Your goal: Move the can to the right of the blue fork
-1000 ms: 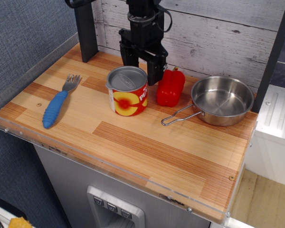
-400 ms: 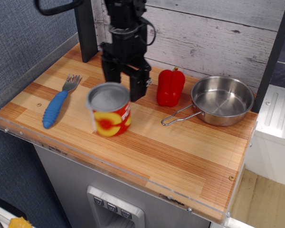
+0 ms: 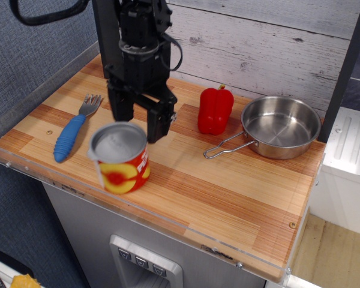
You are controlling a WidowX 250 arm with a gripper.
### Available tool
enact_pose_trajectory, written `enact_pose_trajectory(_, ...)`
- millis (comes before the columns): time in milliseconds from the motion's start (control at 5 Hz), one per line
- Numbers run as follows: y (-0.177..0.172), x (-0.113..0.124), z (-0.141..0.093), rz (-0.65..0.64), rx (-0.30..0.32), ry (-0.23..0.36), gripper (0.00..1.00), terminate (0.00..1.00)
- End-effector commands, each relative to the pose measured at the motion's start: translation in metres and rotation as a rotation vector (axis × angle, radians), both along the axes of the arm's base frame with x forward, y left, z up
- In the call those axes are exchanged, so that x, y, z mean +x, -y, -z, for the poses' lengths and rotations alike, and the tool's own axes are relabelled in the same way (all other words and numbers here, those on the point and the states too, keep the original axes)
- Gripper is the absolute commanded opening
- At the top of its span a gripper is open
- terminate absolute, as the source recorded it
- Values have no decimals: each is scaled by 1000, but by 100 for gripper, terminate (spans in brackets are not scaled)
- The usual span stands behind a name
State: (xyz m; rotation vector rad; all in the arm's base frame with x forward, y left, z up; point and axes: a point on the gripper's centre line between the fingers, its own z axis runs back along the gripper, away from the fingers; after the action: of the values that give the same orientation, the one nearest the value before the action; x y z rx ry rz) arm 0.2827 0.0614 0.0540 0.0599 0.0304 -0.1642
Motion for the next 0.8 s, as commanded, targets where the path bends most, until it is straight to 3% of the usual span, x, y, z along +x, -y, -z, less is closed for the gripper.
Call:
enact_pose_trajectory(0,-1,-6,-22,-85,11,87,100,0)
enact_pose_trajectory(600,-9,29,-43,-148,-54,175,100,0)
